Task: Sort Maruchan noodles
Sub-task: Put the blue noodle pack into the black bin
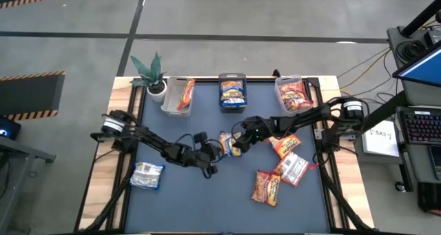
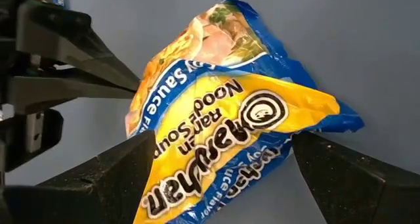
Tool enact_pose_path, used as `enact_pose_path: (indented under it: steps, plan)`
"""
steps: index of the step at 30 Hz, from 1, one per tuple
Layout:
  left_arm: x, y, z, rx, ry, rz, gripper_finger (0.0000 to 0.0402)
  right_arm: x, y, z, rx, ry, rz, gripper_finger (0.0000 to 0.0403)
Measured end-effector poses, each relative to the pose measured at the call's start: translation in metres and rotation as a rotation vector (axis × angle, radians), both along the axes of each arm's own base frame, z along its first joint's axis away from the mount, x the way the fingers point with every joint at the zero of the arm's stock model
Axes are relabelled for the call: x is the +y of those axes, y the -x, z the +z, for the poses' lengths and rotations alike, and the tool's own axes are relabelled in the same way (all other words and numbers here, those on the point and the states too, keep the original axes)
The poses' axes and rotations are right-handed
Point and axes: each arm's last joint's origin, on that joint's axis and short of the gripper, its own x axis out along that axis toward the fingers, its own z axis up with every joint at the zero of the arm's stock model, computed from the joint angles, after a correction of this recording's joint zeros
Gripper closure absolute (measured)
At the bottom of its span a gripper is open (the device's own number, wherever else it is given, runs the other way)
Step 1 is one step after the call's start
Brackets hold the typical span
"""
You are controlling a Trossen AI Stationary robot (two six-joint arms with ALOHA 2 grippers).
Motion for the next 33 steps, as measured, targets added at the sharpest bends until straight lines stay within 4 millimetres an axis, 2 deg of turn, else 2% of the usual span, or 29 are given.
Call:
enact_pose_path:
  steps: [9,15,24,33]
  plan:
    - [0.0,0.001,-0.014,0.016,0.052,0.047,0.0401,0.0,-0.002,-0.006,0.0,-0.017,-0.009,0.0055]
    - [0.0,0.001,-0.016,0.014,0.073,0.055,0.0401,0.0,-0.004,-0.006,-0.01,-0.036,-0.029,0.0055]
    - [-0.001,0.0,-0.016,0.005,0.097,0.038,0.0401,-0.001,-0.015,-0.015,-0.11,-0.046,-0.061,0.0056]
    - [-0.002,0.0,-0.016,-0.005,0.109,0.037,0.0401,-0.001,-0.017,-0.016,-0.135,-0.05,-0.06,0.0086]
